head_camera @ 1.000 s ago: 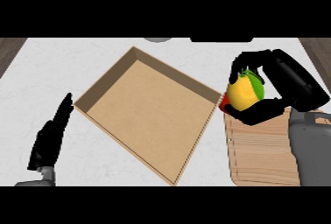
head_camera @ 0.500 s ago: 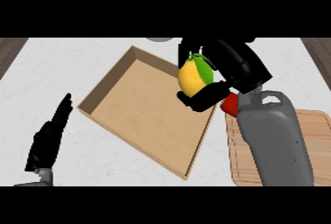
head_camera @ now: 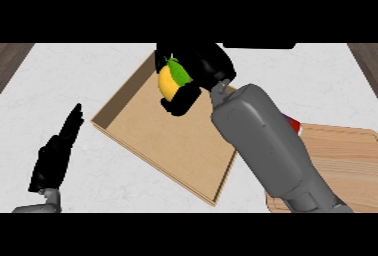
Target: Pick the lemon from the cutting board and place it in the cardboard box
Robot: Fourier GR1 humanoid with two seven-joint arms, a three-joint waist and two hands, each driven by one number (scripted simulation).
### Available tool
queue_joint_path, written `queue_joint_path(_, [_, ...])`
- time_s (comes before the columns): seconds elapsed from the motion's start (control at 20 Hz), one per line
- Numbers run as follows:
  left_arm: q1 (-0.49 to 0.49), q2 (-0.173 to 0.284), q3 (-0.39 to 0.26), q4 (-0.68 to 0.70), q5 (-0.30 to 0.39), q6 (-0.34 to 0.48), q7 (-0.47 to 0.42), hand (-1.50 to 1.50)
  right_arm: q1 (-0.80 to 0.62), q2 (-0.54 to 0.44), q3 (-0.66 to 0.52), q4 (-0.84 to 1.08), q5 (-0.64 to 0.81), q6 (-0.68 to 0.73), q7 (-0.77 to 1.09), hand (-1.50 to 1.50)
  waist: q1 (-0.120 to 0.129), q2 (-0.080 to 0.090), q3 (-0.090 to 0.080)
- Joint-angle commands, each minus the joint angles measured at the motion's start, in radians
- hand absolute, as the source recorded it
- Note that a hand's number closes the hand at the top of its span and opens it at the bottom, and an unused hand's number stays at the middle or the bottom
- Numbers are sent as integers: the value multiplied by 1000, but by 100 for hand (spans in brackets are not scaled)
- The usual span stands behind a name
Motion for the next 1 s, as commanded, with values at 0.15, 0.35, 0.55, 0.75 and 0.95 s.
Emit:
queue_joint_path(0.15, [9, -6, -6, 20, -8, -10, -40, 0, -117, 4, 106, 342, -69, -142, -31, 150, 11, 4, 0])
queue_joint_path(0.35, [0, -35, -35, -16, -32, 10, 14, 0, -112, 4, 198, 412, -218, -261, 0, -150, 22, 4, 0])
queue_joint_path(0.55, [-41, -47, -44, 25, -56, 26, -5, 0, -171, 4, 252, 504, -327, -336, -70, -150, 31, 7, 0])
queue_joint_path(0.75, [-29, -22, -9, 44, -24, 0, -47, 0, -165, 4, 214, 457, -440, -441, -88, -150, 36, 8, 0])
queue_joint_path(0.95, [1, -40, -26, 48, -37, 11, -51, 0, -136, 4, 110, 436, -517, -567, -167, -150, 23, 6, 1])
